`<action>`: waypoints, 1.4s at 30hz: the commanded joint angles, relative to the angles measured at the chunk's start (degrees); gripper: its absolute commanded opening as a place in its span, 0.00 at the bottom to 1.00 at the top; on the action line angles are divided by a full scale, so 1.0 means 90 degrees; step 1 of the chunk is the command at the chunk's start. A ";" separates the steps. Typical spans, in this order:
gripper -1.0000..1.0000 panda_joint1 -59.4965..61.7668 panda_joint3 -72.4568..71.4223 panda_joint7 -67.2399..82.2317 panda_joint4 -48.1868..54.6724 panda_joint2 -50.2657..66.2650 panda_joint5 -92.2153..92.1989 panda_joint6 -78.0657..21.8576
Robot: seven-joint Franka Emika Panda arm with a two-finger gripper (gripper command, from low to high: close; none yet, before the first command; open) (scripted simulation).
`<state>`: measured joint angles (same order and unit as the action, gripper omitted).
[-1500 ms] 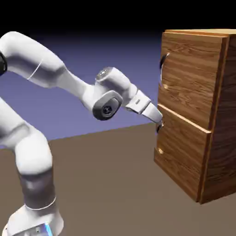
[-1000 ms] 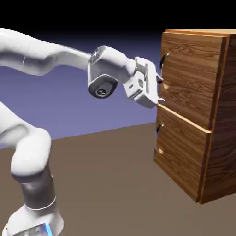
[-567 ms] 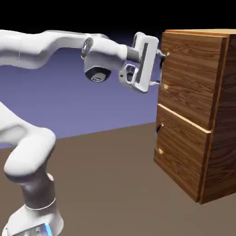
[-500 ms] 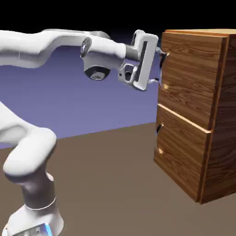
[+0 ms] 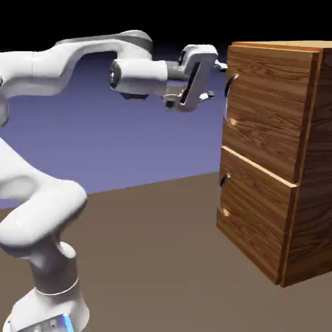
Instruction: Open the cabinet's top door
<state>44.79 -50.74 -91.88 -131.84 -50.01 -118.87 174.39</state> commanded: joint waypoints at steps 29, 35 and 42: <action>0.00 0.2675 -0.2596 -0.1901 0.1747 -0.0325 -0.5237 -0.0383; 0.00 0.1290 -0.1665 -0.0885 0.0800 0.0415 -0.5235 -0.1038; 0.00 -0.0325 -0.0371 0.0024 0.0067 0.1098 -0.5029 -0.1452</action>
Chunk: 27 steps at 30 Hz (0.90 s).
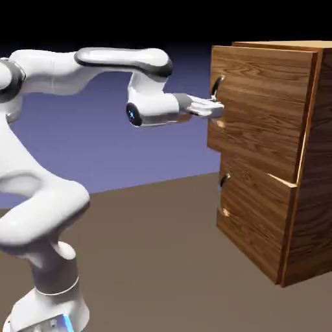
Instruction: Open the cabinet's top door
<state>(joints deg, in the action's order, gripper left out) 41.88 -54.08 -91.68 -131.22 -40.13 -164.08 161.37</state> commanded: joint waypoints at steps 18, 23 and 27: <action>0.00 -0.2980 0.3928 -0.2235 -0.2773 -0.1259 0.4627 -0.2749; 0.00 -0.3057 0.4980 -0.2625 -0.3171 -0.1582 0.6012 -0.3813; 0.00 -0.2971 0.5861 -0.2797 -0.3282 -0.1638 0.7119 -0.4769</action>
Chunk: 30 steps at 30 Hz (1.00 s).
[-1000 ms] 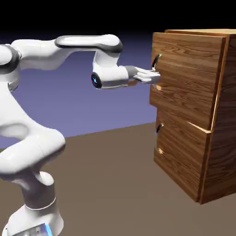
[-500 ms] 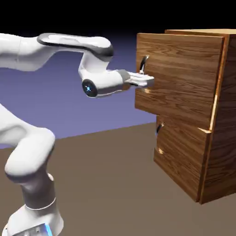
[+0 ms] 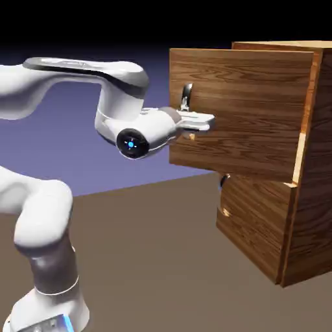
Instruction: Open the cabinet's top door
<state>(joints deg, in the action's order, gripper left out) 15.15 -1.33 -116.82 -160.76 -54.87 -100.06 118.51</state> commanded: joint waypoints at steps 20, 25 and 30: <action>0.00 -0.0471 0.4164 0.0731 0.2638 0.3016 0.4081 -0.5481; 0.00 -0.0819 0.4892 0.1173 0.3721 0.4169 0.4379 -0.6824; 1.00 -0.0939 0.5298 0.1575 0.4534 0.5086 0.4463 -0.7822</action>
